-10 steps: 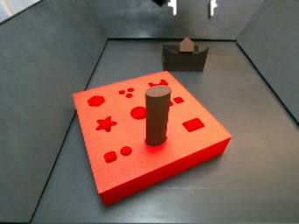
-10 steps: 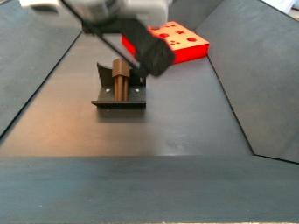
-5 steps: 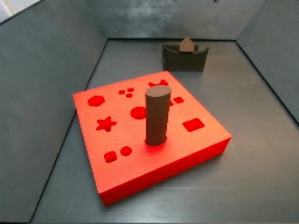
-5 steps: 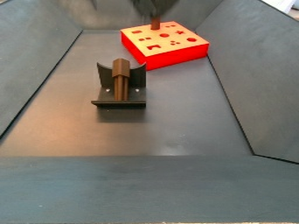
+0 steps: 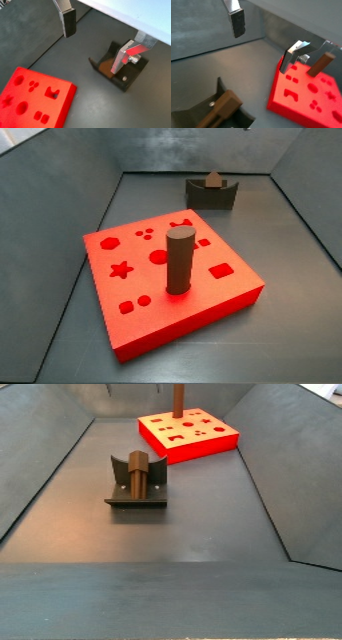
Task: Pick up the 3 prong object. Move up. Place the 3 prong object on the fixture. Regrasp the 3 prong object. Move to above the board. Insert the 3 prong object.
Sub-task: Regrasp the 3 prong object.
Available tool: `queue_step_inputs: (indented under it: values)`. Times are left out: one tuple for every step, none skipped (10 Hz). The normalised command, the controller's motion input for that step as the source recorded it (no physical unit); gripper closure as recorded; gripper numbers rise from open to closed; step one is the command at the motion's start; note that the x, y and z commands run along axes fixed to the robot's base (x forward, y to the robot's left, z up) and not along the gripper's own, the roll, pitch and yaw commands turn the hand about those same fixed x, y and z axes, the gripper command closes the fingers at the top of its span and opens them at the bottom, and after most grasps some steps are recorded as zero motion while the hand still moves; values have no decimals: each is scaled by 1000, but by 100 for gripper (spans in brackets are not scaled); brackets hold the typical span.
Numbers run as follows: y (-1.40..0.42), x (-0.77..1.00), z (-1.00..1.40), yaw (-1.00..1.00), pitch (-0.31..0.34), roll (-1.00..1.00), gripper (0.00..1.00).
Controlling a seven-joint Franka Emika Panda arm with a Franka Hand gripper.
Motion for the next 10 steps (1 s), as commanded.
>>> queue_step_inputs:
  values:
    - [-27,-23,13,30,44,1000,0]
    - [-26,-19,3,30,40,1000,0]
    - [-23,-9,-7,31,35,1000,0]
    - [-21,-6,-4,33,33,1000,0]
    - [-20,-7,0,34,34,1000,0]
    - [-19,-4,5,36,37,1000,0]
    - [-19,0,8,37,40,1000,0]
    - [-22,16,0,40,46,1000,0]
    - [-24,35,-14,43,54,1000,0]
    - [-25,50,-20,47,62,1000,0]
